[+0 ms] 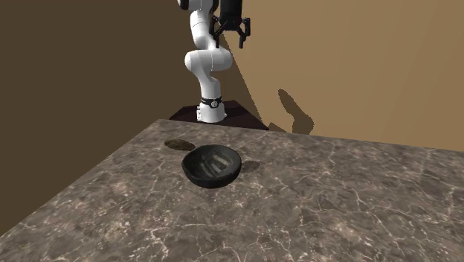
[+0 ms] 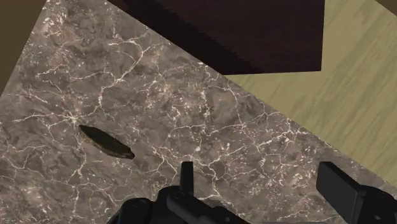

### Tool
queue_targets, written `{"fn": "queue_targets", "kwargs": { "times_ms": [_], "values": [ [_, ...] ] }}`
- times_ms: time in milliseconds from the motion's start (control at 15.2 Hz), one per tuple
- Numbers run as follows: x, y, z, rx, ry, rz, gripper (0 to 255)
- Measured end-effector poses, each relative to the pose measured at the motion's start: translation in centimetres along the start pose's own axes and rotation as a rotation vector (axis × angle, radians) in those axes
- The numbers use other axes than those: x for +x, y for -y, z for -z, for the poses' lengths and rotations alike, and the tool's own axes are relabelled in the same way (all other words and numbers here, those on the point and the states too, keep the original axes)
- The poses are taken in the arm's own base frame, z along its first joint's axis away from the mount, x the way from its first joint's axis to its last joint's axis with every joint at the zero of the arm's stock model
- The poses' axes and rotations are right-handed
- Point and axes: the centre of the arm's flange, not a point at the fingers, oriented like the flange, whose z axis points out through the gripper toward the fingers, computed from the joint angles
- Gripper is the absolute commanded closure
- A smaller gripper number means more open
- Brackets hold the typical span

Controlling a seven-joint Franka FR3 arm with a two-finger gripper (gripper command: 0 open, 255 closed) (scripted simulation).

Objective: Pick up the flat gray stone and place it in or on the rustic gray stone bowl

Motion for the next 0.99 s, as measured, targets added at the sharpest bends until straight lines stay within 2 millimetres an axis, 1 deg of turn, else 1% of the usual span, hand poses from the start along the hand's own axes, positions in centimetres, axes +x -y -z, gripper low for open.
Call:
{"fn": "queue_targets", "kwargs": {
  "times_ms": [66,132,264,330,396,594,792,924,990],
  "values": [
    [0.0,0.0,0.0,0.000,0.000,0.000,0],
    [0.0,-0.5,-0.4,0.002,0.000,0.013,0],
    [-0.2,-2.0,-1.7,0.007,-0.002,0.063,0],
    [0.0,-3.1,-2.5,0.011,-0.002,0.091,0],
    [0.2,-4.0,-3.7,0.014,-0.002,0.123,0],
    [0.5,-6.7,-6.3,0.024,-0.005,0.217,0],
    [0.9,-9.4,-9.4,0.036,-0.008,0.313,0],
    [1.8,-11.2,-11.3,0.042,-0.009,0.377,0],
    [1.9,-12.2,-12.7,0.046,-0.010,0.409,0]
  ]
}}
